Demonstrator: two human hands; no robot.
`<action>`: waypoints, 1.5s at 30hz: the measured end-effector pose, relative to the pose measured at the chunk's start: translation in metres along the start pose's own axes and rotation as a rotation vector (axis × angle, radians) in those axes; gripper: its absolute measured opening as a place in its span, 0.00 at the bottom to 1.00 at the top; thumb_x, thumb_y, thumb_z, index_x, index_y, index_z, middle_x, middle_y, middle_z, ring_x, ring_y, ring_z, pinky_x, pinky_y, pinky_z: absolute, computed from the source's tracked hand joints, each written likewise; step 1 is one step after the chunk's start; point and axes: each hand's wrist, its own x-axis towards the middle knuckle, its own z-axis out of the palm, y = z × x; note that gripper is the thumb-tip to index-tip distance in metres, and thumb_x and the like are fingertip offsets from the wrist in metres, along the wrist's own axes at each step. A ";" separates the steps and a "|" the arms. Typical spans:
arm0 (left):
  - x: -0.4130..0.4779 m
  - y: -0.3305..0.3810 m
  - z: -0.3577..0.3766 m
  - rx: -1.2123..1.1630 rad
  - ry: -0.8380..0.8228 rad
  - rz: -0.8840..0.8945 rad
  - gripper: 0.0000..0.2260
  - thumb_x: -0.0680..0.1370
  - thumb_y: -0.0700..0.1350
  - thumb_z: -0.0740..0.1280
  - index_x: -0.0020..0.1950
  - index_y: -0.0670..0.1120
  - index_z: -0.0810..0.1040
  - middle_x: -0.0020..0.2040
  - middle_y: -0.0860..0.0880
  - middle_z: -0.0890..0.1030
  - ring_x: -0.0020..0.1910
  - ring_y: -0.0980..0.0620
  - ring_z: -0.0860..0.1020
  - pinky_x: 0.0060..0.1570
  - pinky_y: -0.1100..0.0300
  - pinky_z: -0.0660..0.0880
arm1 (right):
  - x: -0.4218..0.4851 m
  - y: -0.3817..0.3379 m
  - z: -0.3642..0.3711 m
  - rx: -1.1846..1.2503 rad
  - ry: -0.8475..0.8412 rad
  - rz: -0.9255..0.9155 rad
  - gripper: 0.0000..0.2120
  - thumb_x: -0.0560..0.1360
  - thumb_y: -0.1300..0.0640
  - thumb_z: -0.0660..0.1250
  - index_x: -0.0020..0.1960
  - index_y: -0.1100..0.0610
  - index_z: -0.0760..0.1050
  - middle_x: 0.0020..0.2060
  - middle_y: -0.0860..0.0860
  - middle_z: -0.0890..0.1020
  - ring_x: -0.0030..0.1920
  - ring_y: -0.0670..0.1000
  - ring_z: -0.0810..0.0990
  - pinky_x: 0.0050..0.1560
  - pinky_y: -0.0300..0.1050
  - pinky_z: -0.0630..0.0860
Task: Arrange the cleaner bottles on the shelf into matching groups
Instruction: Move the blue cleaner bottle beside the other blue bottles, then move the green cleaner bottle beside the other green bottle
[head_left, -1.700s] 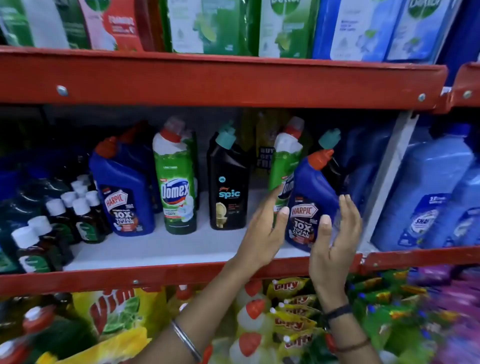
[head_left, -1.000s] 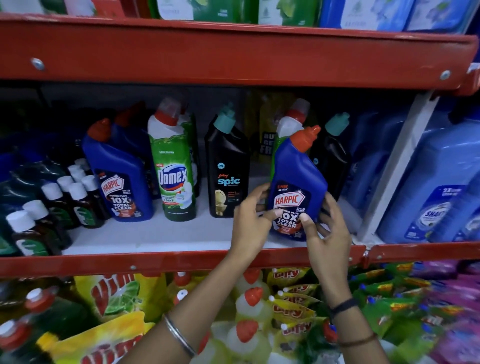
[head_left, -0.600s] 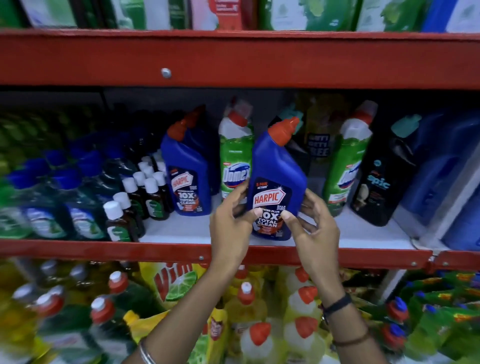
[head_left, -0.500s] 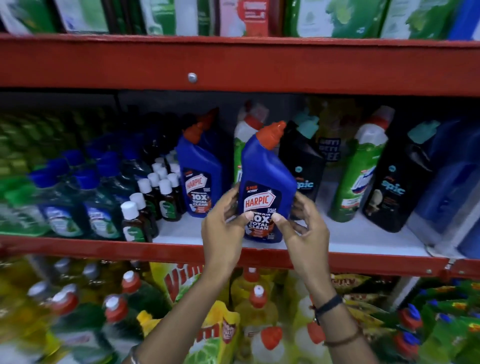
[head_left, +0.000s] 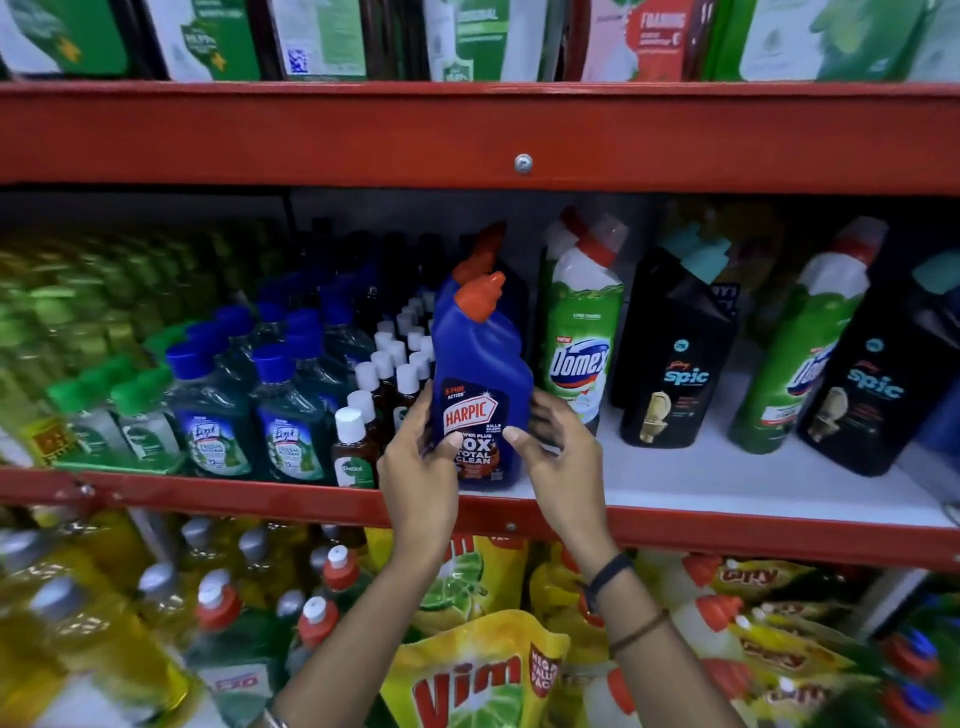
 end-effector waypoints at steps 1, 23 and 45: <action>0.002 -0.002 -0.001 0.008 -0.001 0.002 0.27 0.74 0.30 0.66 0.69 0.51 0.71 0.55 0.55 0.81 0.53 0.63 0.79 0.52 0.59 0.78 | 0.001 0.001 0.002 -0.012 0.003 0.001 0.21 0.72 0.61 0.70 0.64 0.56 0.72 0.49 0.38 0.78 0.50 0.37 0.78 0.47 0.25 0.75; -0.049 0.032 0.054 0.012 0.059 0.396 0.20 0.78 0.34 0.62 0.68 0.47 0.67 0.73 0.44 0.64 0.70 0.68 0.61 0.63 0.77 0.60 | -0.002 0.003 -0.068 0.021 0.084 -0.007 0.14 0.75 0.60 0.67 0.61 0.55 0.75 0.53 0.47 0.83 0.54 0.40 0.80 0.50 0.33 0.77; -0.072 0.036 0.279 -0.074 -0.479 0.029 0.22 0.80 0.38 0.58 0.74 0.49 0.61 0.69 0.54 0.68 0.67 0.58 0.68 0.60 0.76 0.66 | 0.078 0.068 -0.248 -0.184 0.282 0.109 0.26 0.74 0.63 0.56 0.72 0.58 0.62 0.68 0.54 0.72 0.67 0.54 0.73 0.69 0.57 0.69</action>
